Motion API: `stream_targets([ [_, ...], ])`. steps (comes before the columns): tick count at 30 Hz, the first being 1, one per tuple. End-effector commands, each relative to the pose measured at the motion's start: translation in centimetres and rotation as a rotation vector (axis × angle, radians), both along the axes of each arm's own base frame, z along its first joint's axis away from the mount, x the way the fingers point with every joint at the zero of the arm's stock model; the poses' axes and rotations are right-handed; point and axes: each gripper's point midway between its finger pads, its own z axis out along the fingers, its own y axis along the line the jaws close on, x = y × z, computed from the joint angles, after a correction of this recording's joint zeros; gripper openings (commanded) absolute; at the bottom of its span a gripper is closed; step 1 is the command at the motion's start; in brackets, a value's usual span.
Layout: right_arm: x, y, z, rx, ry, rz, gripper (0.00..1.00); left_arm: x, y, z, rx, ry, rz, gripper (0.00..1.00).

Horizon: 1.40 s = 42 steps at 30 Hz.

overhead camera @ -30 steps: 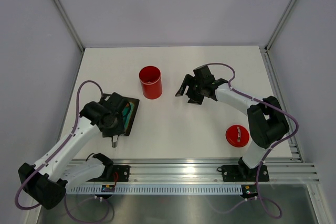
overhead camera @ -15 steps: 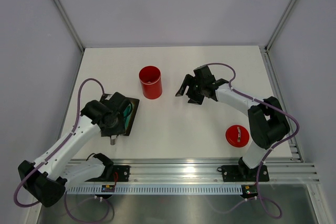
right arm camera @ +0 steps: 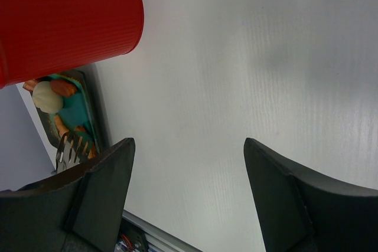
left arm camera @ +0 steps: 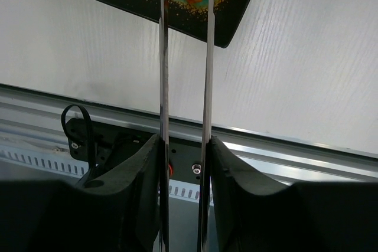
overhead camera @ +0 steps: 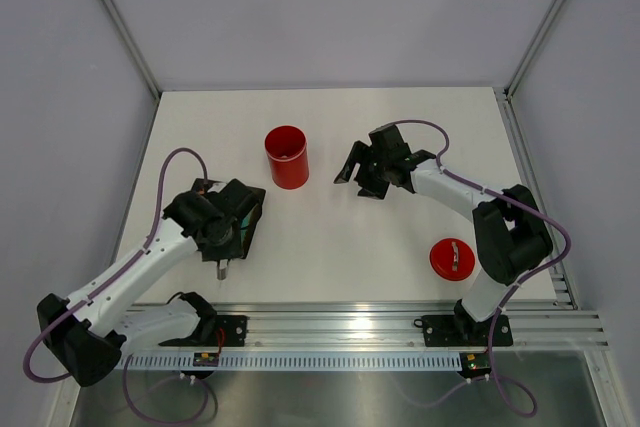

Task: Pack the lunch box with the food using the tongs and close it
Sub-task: Pick up the fake food from the plate, then place the fake food in the packing box.

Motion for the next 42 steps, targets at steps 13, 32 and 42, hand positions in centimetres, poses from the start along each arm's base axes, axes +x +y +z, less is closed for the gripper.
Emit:
stream_targets([
  [13,-0.3,0.3,2.1,0.033,-0.05,0.009,0.82,2.7,0.3,4.6,-0.014,-0.196,0.035,0.0],
  [32,-0.5,-2.4,5.1,-0.053,-0.134,-0.049,0.83,8.4,-3.8,15.3,-0.184,-0.477,-0.064,0.0],
  [42,-0.9,-3.9,6.4,-0.075,-0.164,-0.094,0.84,14.0,-9.1,18.5,-0.252,-0.57,-0.19,0.0],
])
